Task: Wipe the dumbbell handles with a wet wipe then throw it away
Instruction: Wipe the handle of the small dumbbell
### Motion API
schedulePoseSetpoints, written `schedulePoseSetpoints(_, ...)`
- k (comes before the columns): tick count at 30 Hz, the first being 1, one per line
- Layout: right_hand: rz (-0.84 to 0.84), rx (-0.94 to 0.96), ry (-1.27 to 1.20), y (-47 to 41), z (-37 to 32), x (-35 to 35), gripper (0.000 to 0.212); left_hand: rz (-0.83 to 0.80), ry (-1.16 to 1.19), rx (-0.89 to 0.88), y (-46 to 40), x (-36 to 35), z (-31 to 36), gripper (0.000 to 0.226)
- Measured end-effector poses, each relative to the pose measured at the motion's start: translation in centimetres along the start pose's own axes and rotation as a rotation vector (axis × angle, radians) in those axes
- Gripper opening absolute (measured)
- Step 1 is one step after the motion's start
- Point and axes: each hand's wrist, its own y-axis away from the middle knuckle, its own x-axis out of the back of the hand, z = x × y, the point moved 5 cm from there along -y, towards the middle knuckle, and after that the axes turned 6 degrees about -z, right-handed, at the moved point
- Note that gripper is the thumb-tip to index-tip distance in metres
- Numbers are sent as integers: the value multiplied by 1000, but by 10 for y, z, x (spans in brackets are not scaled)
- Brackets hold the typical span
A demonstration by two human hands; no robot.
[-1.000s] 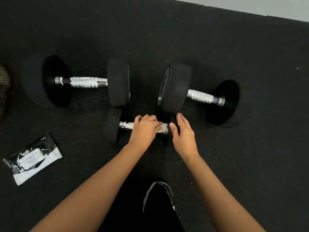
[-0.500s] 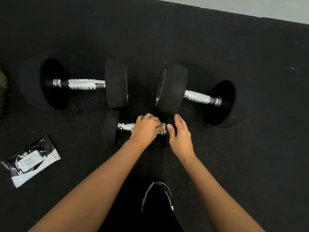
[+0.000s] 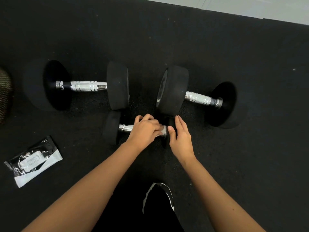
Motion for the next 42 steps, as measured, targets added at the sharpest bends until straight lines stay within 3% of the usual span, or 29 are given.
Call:
schedulePoseSetpoints(7, 3, 9, 18, -1, 2, 0, 53, -264, 232, 316, -38, 0, -11, 30)
schedulePoseSetpoints(9, 7, 11, 14, -1, 2, -1, 53, -263, 222, 296, -39, 0, -11, 28)
schedulePoseSetpoints(14, 15, 16, 7, -1, 2, -1, 53, -66, 252, 76, -15, 0, -14, 23)
schedulePoseSetpoints(19, 21, 23, 17, -2, 2, -1, 52, -206, 401, 240, -38, -2, -37, 22)
schedulePoseSetpoints(22, 17, 20, 14, -2, 2, -1, 52, -283, 376, 210, -49, -5, -22, 22)
schedulePoseSetpoints(31, 26, 19, 10, -1, 2, -1, 51, -292, 384, 218, -48, -4, -28, 22)
schedulePoseSetpoints(38, 21, 22, 11, -1, 3, -2, 52, -70, 279, 77, -23, 1, -23, 19)
schedulePoseSetpoints(42, 31, 37, 19, -1, 2, -2, 51, 14, 360, 209, -15, 5, -32, 19)
